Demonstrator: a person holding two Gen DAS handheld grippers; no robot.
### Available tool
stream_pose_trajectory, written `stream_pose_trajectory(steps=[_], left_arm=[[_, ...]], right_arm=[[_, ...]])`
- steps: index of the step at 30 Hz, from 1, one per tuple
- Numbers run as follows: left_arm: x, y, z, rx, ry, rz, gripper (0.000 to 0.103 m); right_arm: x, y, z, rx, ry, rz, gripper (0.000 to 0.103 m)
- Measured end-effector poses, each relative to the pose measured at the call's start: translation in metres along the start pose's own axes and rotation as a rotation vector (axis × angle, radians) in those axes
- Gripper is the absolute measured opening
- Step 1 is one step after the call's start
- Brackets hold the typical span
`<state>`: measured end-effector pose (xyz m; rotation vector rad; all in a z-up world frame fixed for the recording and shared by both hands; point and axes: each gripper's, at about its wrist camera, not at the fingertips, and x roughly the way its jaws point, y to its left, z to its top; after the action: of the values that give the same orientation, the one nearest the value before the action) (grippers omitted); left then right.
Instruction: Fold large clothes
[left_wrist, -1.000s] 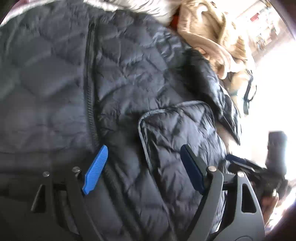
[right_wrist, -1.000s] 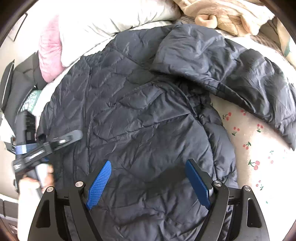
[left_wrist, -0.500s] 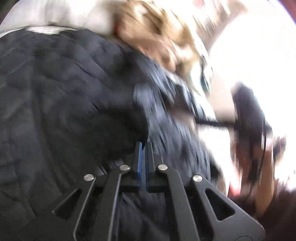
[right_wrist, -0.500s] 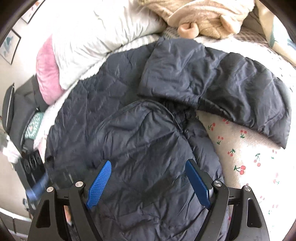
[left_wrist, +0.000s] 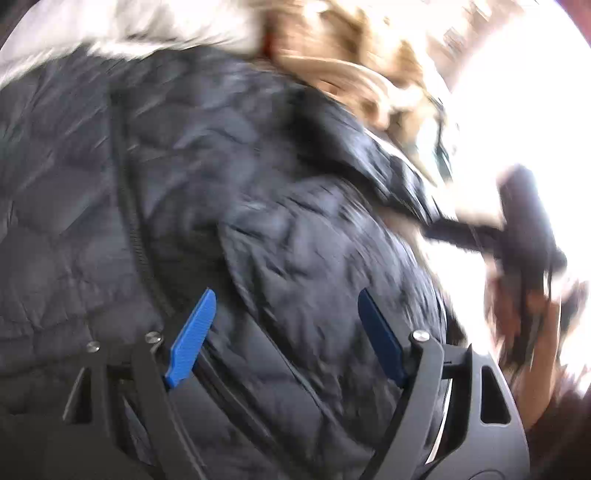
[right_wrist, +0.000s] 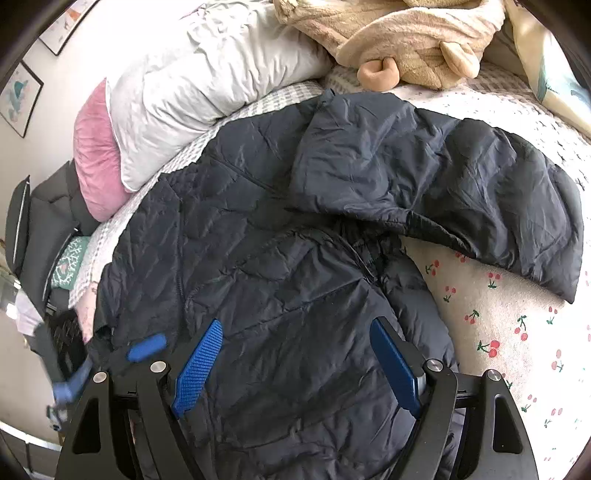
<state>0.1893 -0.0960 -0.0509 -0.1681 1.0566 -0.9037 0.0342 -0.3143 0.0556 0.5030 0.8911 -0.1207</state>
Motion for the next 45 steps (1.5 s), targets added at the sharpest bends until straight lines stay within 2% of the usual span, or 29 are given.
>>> stream_pose_trajectory(steps=[4, 5, 7, 8, 9, 11, 14, 15, 17, 19, 21, 23, 25, 27, 29, 30, 31, 32, 33, 34, 37, 40, 42, 45], left_arm=[[0.030, 0.026, 0.008, -0.125, -0.020, 0.012, 0.079], [0.037, 0.032, 0.010, -0.157, -0.020, 0.011, 0.075], [0.045, 0.034, 0.010, -0.207, -0.046, -0.017, 0.050], [0.045, 0.031, 0.009, -0.212, -0.062, -0.054, 0.017], [0.043, 0.025, 0.008, -0.199, -0.077, -0.112, 0.003], [0.037, 0.009, 0.009, -0.122, -0.101, -0.129, 0.003], [0.023, -0.025, 0.001, 0.089, -0.075, -0.136, 0.003], [0.020, -0.041, -0.009, 0.197, -0.042, -0.112, 0.003], [0.021, -0.056, -0.024, 0.327, 0.029, -0.065, 0.003], [0.028, -0.066, -0.042, 0.444, 0.132, 0.011, 0.003], [0.035, -0.066, -0.059, 0.514, 0.207, 0.080, 0.005], [0.035, -0.063, -0.063, 0.517, 0.226, 0.096, 0.010], [0.028, -0.058, -0.060, 0.455, 0.238, 0.062, 0.023], [0.019, -0.054, -0.058, 0.395, 0.245, 0.040, 0.049], [0.009, -0.053, -0.055, 0.375, 0.236, 0.055, 0.059], [0.002, -0.051, -0.055, 0.367, 0.227, 0.075, 0.060], [-0.002, -0.050, -0.055, 0.356, 0.221, 0.088, 0.060], [-0.004, -0.048, -0.053, 0.337, 0.214, 0.102, 0.062], [-0.008, -0.045, -0.054, 0.309, 0.205, 0.120, 0.069], [-0.014, -0.042, -0.054, 0.274, 0.187, 0.147, 0.072], [-0.024, -0.036, -0.051, 0.173, 0.113, 0.165, 0.079], [-0.032, -0.032, -0.049, 0.077, 0.044, 0.169, 0.082], [-0.034, -0.032, -0.045, 0.053, 0.013, 0.203, 0.083], [-0.028, -0.029, -0.039, 0.038, -0.028, 0.230, 0.083]], right_arm=[[0.003, -0.002, 0.001, 0.001, 0.006, -0.010, 0.083], [0.002, -0.003, 0.002, 0.002, 0.004, -0.011, 0.083], [0.002, -0.005, 0.003, 0.006, 0.002, -0.010, 0.083], [0.002, -0.006, 0.004, 0.009, 0.000, -0.009, 0.083], [0.002, -0.007, 0.004, 0.011, -0.001, -0.008, 0.083], [0.001, -0.008, 0.005, 0.012, -0.005, -0.007, 0.083], [-0.004, -0.005, 0.007, 0.001, -0.032, 0.000, 0.083], [-0.006, -0.004, 0.007, -0.004, -0.041, 0.002, 0.083], [-0.010, 0.002, 0.007, -0.026, -0.066, 0.009, 0.083], [-0.011, 0.010, 0.006, -0.051, -0.076, 0.011, 0.083], [-0.006, 0.020, 0.004, -0.089, -0.072, 0.012, 0.083], [0.002, 0.032, 0.001, -0.138, -0.058, 0.009, 0.083], [0.016, 0.043, -0.005, -0.214, -0.023, -0.001, 0.083], [0.037, 0.046, -0.014, -0.266, 0.045, -0.051, 0.083], [0.063, 0.041, -0.029, -0.297, 0.163, -0.127, 0.083], [0.077, 0.037, -0.042, -0.331, 0.235, -0.174, 0.084], [0.084, 0.038, -0.055, -0.409, 0.268, -0.209, 0.084], [0.083, 0.043, -0.063, -0.484, 0.261, -0.231, 0.084], [0.078, 0.048, -0.070, -0.551, 0.266, -0.253, 0.084], [0.071, 0.049, -0.071, -0.562, 0.282, -0.250, 0.084], [0.039, 0.036, -0.062, -0.492, 0.247, -0.170, 0.084], [-0.001, 0.001, -0.034, -0.355, 0.107, -0.207, 0.084], [-0.027, -0.040, -0.013, -0.172, 0.018, -0.222, 0.085], [-0.047, -0.102, 0.005, 0.069, -0.041, -0.271, 0.085]])
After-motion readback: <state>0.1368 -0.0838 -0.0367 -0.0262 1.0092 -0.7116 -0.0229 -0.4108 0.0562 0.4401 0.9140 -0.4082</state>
